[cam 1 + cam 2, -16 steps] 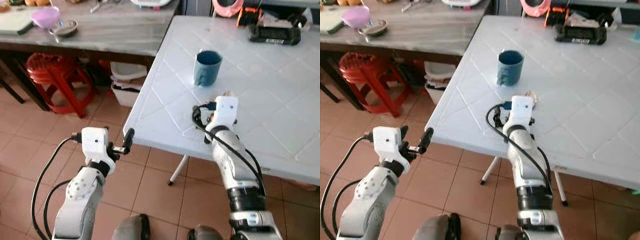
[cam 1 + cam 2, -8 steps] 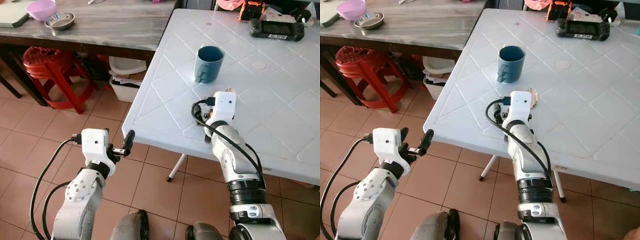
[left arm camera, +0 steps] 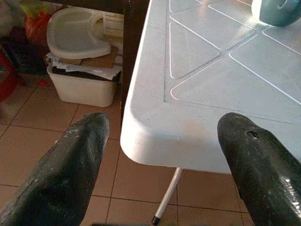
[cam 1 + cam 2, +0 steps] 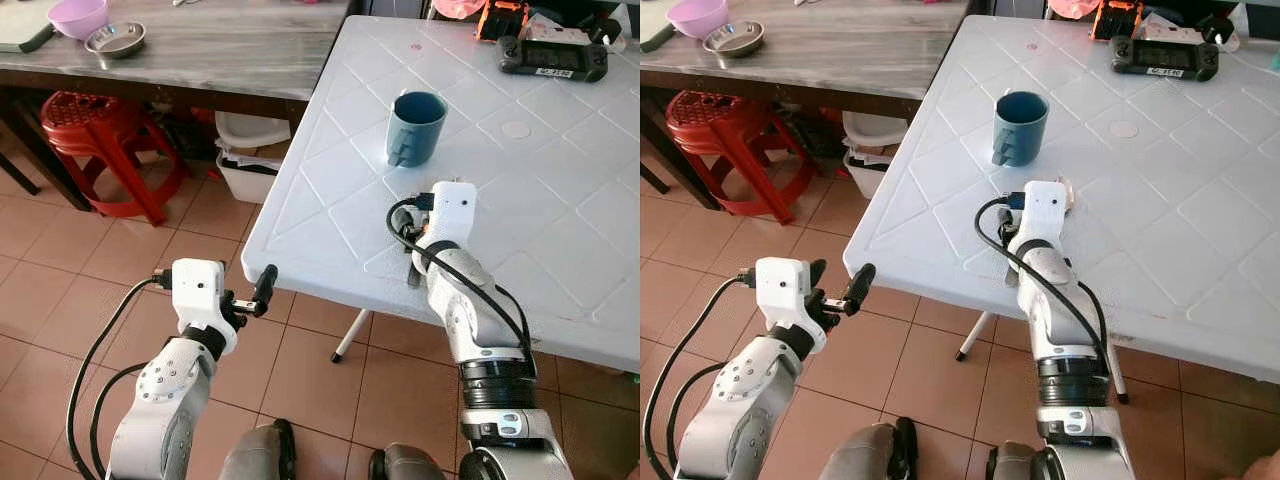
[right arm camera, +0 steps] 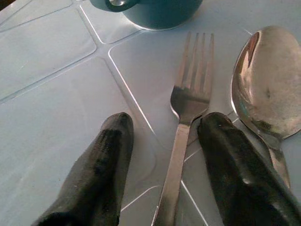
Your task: Setting the table
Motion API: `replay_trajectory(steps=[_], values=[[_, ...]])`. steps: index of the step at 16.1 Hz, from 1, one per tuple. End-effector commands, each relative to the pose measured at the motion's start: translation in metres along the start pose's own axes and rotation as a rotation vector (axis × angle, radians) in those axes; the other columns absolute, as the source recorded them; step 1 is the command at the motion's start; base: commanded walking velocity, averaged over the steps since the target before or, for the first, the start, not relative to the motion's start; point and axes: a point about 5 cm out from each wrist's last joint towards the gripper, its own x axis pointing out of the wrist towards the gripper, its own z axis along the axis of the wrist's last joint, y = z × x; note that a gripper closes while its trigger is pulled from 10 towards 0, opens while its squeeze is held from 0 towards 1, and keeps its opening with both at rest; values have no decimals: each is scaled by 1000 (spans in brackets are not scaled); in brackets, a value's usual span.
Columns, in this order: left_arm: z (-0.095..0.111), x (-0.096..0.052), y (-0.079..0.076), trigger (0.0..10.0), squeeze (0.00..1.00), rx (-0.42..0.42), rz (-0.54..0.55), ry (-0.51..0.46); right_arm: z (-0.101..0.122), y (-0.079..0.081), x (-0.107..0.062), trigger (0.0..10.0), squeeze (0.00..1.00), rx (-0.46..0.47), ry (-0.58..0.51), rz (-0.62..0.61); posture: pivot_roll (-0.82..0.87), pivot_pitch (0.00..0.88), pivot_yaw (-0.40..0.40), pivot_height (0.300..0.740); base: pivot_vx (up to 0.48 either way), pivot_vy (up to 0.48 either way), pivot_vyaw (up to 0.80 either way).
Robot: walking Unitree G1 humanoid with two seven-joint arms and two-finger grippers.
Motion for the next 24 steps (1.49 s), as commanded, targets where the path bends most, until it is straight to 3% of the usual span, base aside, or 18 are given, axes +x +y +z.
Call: replay_trajectory(steps=[1, 8, 12, 13, 14, 15, 17, 20, 21, 22, 24], values=[[-1, 0, -1, 10000, 0, 1, -11, 10, -42, -3, -2, 0, 0, 26, 206, 3, 45, 162, 69, 740, 0, 0, 0], [-5, 0, 0, 10000, 0, 2, -31, 50, -55, -5, -9, 0, 0, 40, 255, 0, 49, 151, 72, 740, 0, 0, 0], [-6, 3, -2, 10000, 0, 16, -46, 61, -63, -19, -13, 0, 0, 52, 281, -28, 53, 136, 67, 740, 0, 0, 0], [-6, 3, -2, 10000, 0, 15, -45, 62, -66, -21, -15, 0, 0, 62, 293, -32, 51, 128, 65, 740, 0, 0, 0], [-7, 6, -1, 10000, 0, 15, -42, 63, -68, -23, -17, 0, 0, 129, 287, -42, 49, 118, 63, 740, 0, 0, 0], [-7, 8, -1, 10000, 0, 15, -41, 62, -66, -22, -16, 0, 0, 181, 268, -46, 46, 108, 61, 740, 0, 0, 0], [-8, 11, -1, 10000, 0, 15, -40, 61, -51, -19, -16, 0, 0, 160, 165, -55, 38, 86, 57, 740, 0, 0, 0], [-8, 22, 4, 10000, 0, -9, 24, 42, -31, -11, -18, 0, 0, 205, 24, -54, 11, 37, 45, 740, 0, 0, 0], [-8, 25, 5, 10000, 0, -22, 37, 36, -27, -10, -21, 9059, 0, 202, -10, -44, 7, 28, 44, 740, 0, 0, 0], [-8, 28, 7, 10000, 0, -30, 38, 28, -21, -9, -26, 10000, 0, 186, -65, -39, 4, 14, 34, 740, 0, 0, 0], [-6, 32, 8, 10000, 0, -42, 43, 4, -16, -15, -35, 10000, 0, 171, -143, -54, -8, 0, 24, 740, 0, 0, 0]])
